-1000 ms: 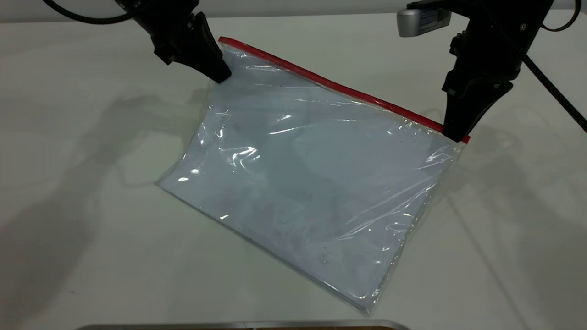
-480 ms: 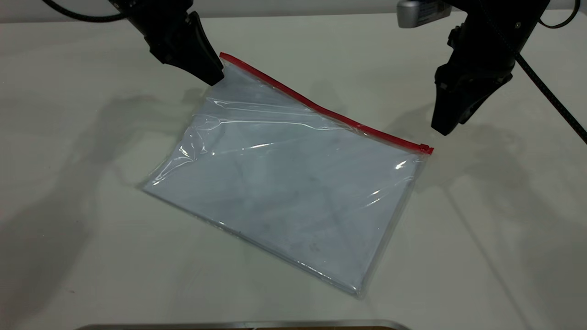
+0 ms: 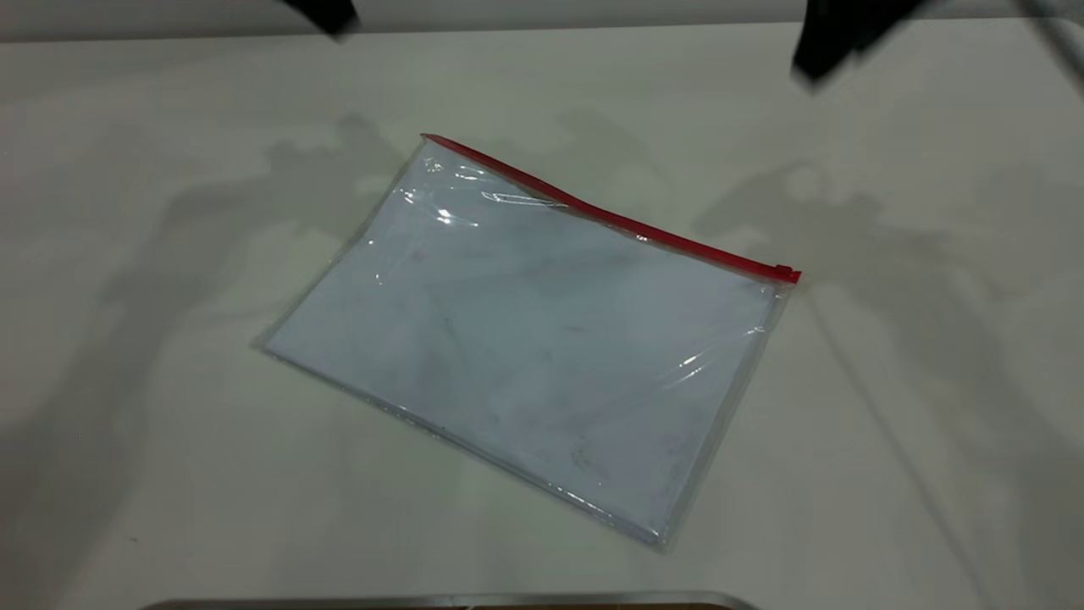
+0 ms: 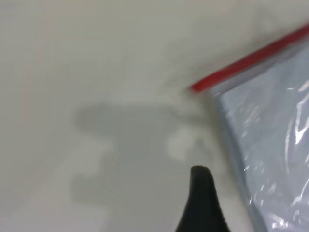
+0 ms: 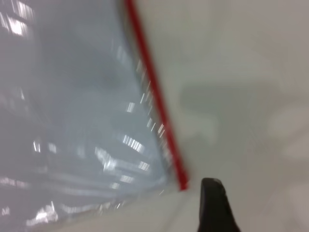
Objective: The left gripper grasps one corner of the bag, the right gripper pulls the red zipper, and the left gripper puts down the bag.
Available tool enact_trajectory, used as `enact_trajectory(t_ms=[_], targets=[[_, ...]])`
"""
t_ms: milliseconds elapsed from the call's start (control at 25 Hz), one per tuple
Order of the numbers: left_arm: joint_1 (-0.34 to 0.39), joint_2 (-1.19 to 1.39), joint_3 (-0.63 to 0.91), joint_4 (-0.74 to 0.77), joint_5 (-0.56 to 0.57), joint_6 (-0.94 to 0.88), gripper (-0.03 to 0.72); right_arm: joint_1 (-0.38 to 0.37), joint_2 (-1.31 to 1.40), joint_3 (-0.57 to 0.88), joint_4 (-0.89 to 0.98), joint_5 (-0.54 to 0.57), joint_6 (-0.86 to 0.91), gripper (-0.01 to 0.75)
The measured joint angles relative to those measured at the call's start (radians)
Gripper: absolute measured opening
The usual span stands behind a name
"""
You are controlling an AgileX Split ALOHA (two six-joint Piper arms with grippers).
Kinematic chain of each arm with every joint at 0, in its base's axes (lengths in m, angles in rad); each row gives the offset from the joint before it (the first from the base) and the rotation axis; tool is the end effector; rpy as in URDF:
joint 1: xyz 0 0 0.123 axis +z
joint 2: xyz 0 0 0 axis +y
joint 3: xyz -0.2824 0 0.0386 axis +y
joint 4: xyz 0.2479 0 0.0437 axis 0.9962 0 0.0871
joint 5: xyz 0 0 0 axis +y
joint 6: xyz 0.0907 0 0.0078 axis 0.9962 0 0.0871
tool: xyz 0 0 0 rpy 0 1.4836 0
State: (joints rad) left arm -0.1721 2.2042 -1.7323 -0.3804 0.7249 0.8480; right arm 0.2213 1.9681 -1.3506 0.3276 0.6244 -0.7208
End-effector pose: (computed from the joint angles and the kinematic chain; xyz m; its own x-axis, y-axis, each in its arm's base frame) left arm 0.4700 -0.1045 0.1764 -0.5857 0.6220 -0.5197 0.6969 0.7138 0.0689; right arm 0.3966 0.1068 0.1797 -0.6651 -0.5891 -0.4589 -0.6496 0.7596 -0.0337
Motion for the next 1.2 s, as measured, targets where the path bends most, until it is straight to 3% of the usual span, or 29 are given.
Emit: enact_trajectory(t_ms=[280,560,880,1200], targets=[[0.000,-0.297,0.000,0.342,0.169,-0.477,0.581,0.000,-0.391,0.002,-0.004,0.024,0.073,0.506],[0.000,-0.537,0.000,0.516,0.437,-0.673,0.578,0.000,-0.726,0.006,-0.011,0.165,0.172,0.506],[0.000,-0.721,0.036,0.516,0.443,-0.751,0.578,0.000,-0.979,0.027,-0.035,0.364,0.282,0.506],[0.000,-1.043,0.406,0.489,0.443,-0.799,0.578,0.000,-1.270,0.277,-0.056,0.496,0.338,0.506]])
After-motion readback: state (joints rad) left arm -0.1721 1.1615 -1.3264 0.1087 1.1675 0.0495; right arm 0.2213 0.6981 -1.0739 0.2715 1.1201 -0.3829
